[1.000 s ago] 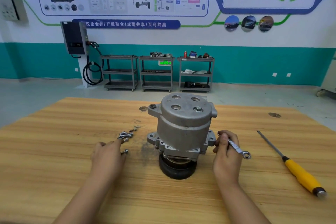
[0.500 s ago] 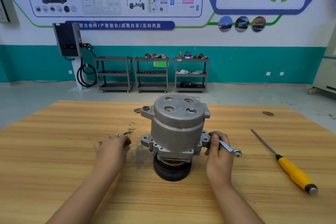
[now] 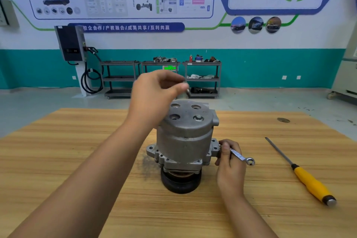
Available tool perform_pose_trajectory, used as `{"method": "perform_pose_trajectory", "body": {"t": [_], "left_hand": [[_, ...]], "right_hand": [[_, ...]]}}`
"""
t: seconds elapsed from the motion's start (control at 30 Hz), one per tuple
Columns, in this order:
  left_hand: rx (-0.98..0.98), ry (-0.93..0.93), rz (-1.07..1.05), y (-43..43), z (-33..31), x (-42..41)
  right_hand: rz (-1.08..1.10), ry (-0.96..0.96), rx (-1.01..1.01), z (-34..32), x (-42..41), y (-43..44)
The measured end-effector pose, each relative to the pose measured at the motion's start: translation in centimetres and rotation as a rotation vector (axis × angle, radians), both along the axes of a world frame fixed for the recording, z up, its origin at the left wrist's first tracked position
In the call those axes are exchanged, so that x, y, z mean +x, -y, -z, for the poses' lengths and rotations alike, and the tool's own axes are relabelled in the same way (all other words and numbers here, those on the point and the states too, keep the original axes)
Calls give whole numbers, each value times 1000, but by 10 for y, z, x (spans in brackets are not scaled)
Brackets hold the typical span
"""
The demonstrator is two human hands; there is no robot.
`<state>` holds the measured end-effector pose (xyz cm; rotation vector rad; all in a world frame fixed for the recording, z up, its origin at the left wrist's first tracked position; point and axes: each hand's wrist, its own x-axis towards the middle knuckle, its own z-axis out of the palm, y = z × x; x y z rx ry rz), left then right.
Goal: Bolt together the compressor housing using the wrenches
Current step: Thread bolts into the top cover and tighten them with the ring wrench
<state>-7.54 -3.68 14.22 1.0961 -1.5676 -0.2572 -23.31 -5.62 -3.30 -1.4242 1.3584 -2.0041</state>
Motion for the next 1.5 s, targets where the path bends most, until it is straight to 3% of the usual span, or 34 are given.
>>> {"method": "perform_pose_trajectory", "body": {"t": [0.27,1.23,1.5], "left_hand": [[184,354,36,39,-6,-21],[198,430,65,37,12,-15],[230,377,104,42,15,-12]], "right_hand": [[-31,19,19,-1,0,0],[-41,39,45,2,1,4],[-67,338,-69,-39,-16,11]]}}
